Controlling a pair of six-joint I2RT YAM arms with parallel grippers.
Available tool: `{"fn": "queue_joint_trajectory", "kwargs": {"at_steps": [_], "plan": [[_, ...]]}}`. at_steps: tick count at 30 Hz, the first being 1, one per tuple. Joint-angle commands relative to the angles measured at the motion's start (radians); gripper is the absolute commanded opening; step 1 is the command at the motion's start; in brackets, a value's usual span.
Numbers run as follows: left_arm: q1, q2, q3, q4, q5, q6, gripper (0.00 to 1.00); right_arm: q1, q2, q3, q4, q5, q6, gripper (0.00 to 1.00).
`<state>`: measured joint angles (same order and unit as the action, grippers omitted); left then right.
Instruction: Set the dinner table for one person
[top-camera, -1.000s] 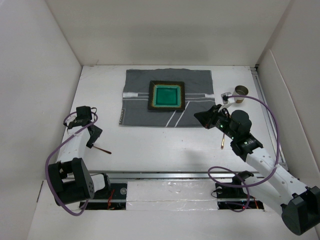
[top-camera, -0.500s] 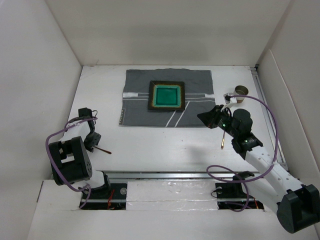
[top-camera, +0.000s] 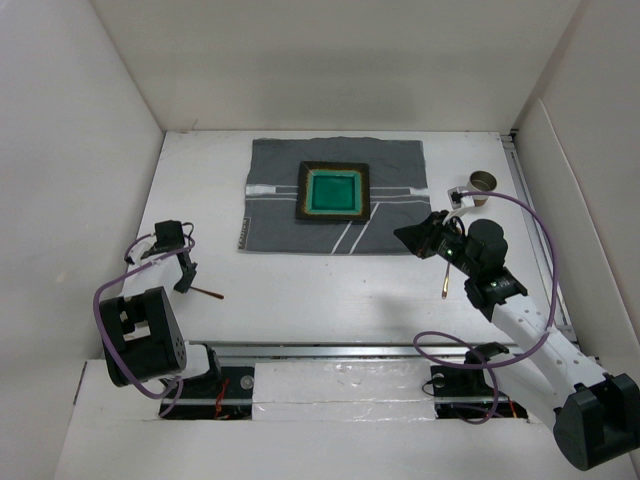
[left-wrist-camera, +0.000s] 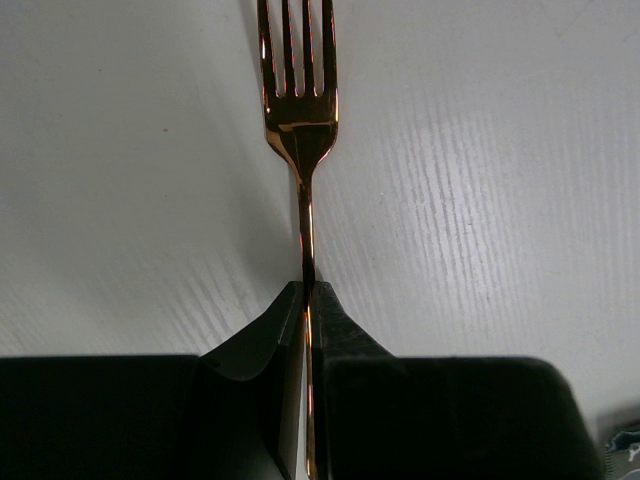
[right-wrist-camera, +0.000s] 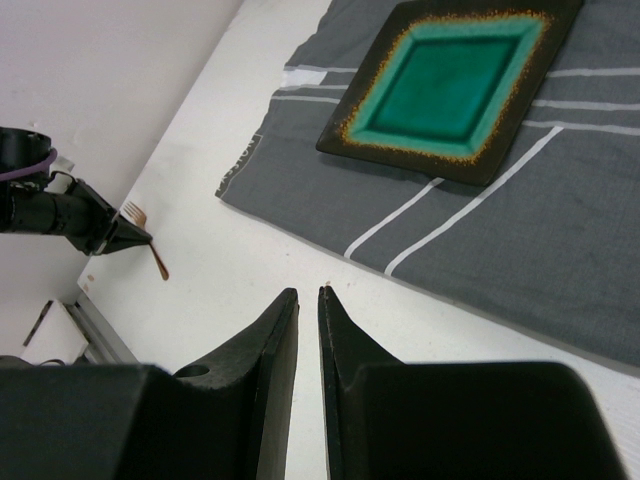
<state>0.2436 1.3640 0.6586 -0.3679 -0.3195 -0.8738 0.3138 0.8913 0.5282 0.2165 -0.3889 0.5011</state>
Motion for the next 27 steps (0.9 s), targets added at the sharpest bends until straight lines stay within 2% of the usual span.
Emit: {"fn": "queue_joint_trajectory", "kwargs": {"at_steps": [1, 4, 7, 10, 12, 17, 18, 22, 24, 27], "plan": [[-0.004, 0.0, -0.083, 0.078, 0.057, -0.037, 0.0, -0.005, -0.012, 0.013, 0.041, -0.013, 0.002, 0.2], [-0.004, -0.034, -0.093, 0.095, 0.065, -0.024, 0.0, -0.015, -0.009, 0.007, 0.047, -0.022, 0.01, 0.2], [-0.041, -0.125, -0.033, 0.057, 0.048, -0.004, 0.0, -0.015, -0.015, 0.007, 0.044, -0.028, 0.007, 0.2], [-0.133, -0.239, 0.124, 0.093, 0.065, 0.124, 0.0, -0.015, -0.017, 0.006, 0.044, -0.028, 0.007, 0.2], [-0.144, -0.247, 0.156, 0.102, 0.092, 0.148, 0.0, -0.015, -0.015, 0.006, 0.044, -0.025, 0.005, 0.2], [-0.265, -0.114, 0.418, 0.087, 0.045, 0.286, 0.0, -0.015, -0.009, 0.009, 0.041, -0.011, 0.001, 0.2], [-0.32, -0.059, 0.447, 0.099, 0.034, 0.304, 0.0, -0.015, -0.011, 0.01, 0.04, -0.007, -0.002, 0.2], [-0.423, 0.081, 0.627, 0.162, 0.112, 0.421, 0.0, 0.004, -0.012, 0.015, 0.026, 0.045, -0.016, 0.2], [-0.476, 0.183, 0.702, 0.167, 0.138, 0.561, 0.0, 0.004, -0.011, 0.019, 0.018, 0.048, -0.024, 0.2], [-0.489, 0.307, 0.811, 0.161, 0.253, 0.663, 0.0, 0.022, -0.009, 0.021, 0.011, 0.082, -0.032, 0.2]]}}
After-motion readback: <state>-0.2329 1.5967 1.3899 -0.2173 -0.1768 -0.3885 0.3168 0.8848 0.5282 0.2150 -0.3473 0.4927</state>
